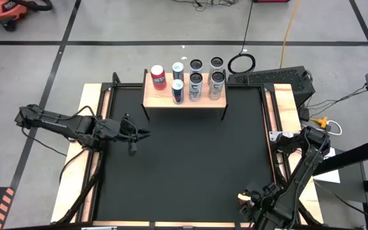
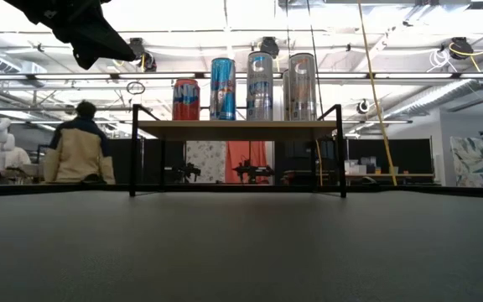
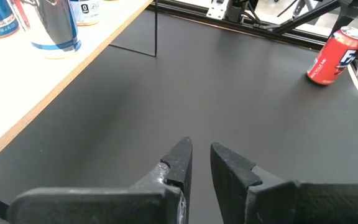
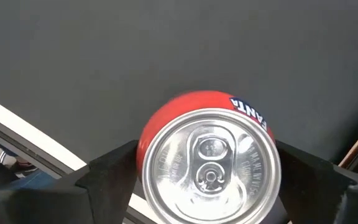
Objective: Place canned beverage on shelf
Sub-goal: Put the red soda can on the shelf aligned with the other red soda can
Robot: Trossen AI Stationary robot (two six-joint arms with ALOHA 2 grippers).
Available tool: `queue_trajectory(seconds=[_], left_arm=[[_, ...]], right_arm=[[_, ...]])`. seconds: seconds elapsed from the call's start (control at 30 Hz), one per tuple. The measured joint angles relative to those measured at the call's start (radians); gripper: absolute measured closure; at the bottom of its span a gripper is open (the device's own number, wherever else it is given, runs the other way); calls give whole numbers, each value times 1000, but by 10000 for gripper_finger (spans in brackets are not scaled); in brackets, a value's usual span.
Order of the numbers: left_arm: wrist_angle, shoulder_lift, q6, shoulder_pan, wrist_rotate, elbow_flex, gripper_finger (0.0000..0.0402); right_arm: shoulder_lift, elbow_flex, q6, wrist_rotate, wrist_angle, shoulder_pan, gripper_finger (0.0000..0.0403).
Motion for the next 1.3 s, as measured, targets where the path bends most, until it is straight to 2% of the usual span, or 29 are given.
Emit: queue_trajectory(seconds=[0.43, 0.77, 1.0, 1.1, 1.3], left_arm=[[-3, 0, 0, 0, 0, 0, 341], [-3, 0, 24, 0, 0, 0, 341], [-3, 0, 19, 0, 0, 0, 341], [-1, 0, 19, 0, 0, 0, 341], [30, 3, 17, 0, -3, 0, 341]], right_arm=[[0, 0, 29, 4, -1, 0, 82], [-1, 0, 52, 3, 3, 0, 142], [-1, 0, 100, 4, 3, -19, 145], [-1, 0, 38, 1, 1, -51, 145], [-4, 0, -211, 10, -6, -175, 145]])
